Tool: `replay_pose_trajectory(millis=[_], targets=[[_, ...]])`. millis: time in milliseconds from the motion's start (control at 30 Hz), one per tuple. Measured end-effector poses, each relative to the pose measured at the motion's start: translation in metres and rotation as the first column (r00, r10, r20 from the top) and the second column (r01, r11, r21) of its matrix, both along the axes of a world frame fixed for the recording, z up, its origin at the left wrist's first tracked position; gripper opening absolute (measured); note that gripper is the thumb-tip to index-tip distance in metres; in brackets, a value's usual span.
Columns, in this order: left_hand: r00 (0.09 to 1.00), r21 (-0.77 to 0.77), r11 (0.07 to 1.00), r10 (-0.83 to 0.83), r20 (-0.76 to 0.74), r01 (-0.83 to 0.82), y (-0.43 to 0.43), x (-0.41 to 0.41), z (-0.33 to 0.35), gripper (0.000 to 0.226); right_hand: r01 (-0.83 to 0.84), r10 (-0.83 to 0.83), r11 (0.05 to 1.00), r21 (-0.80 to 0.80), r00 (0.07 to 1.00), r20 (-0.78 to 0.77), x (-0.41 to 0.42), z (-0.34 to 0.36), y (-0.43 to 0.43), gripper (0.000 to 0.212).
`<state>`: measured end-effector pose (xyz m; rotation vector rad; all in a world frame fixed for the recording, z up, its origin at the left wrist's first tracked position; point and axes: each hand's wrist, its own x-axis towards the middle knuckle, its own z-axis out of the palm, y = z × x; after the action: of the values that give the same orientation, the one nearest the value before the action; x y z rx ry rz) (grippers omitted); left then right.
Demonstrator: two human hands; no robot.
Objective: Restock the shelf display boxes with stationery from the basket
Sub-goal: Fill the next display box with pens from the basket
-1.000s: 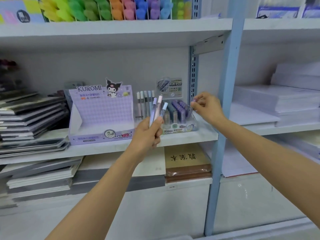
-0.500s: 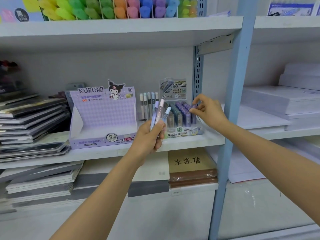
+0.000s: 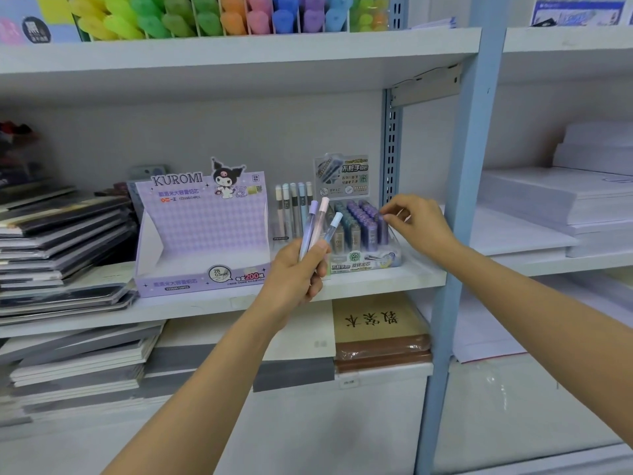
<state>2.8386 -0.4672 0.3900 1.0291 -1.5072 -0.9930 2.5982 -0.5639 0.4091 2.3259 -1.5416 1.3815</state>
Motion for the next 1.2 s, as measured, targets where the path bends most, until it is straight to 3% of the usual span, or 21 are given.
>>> replay_pose_trajectory(millis=[233, 300, 400, 533, 667, 833, 900, 1067, 1200], targets=[[1.0, -0.006, 1.0, -0.026, -0.01, 0.025, 0.005, -0.004, 0.0, 0.027, 0.051, -0.051, 0.999, -0.009, 0.999, -0.02, 0.004, -0.001, 0.01, 0.011], [1.0, -0.011, 1.0, -0.021, -0.007, 0.021, 0.006, -0.003, 0.001, 0.027, 0.023, -0.02, 0.999, -0.048, 0.998, 0.06, 0.012, 0.009, 0.021, 0.013], [1.0, -0.028, 1.0, -0.008, 0.007, 0.009, 0.008, -0.002, 0.002, 0.026, -0.239, 0.215, 0.97, 0.053, 0.934, 0.286, 0.035, 0.025, 0.047, 0.017], [1.0, -0.054, 0.998, -0.018, 0.018, 0.019, 0.013, 0.0, 0.004, 0.028, -0.569, 0.422, 0.78, 0.259, 0.785, 0.454, 0.067, 0.03, 0.07, 0.021], [0.997, -0.103, 0.992, 0.062, -0.043, -0.066, 0.019, 0.013, 0.009, 0.026, -0.633, 0.463, 0.747, 0.205, 0.716, 0.523, 0.081, 0.034, 0.072, 0.012], [0.967, -0.099, 0.966, 0.226, -0.119, -0.238, 0.021, 0.041, 0.016, 0.018, -0.54, 0.414, 0.841, -0.023, 0.616, 0.671, 0.084, 0.057, 0.062, 0.013], [0.958, -0.115, 0.952, 0.276, -0.08, -0.284, 0.019, 0.05, 0.018, 0.021, -0.465, 0.404, 0.88, -0.096, 0.628, 0.665, 0.085, 0.066, 0.056, 0.014], [0.949, -0.016, 0.956, 0.289, -0.128, -0.293, 0.008, 0.059, 0.025, 0.019, -0.329, 0.312, 0.942, -0.058, 0.803, 0.508, 0.093, 0.07, 0.033, 0.01], [0.957, -0.108, 0.952, 0.28, -0.072, -0.287, -0.001, 0.061, 0.024, 0.018, -0.282, 0.269, 0.959, -0.027, 0.873, 0.406, 0.101, 0.064, 0.018, 0.011]])
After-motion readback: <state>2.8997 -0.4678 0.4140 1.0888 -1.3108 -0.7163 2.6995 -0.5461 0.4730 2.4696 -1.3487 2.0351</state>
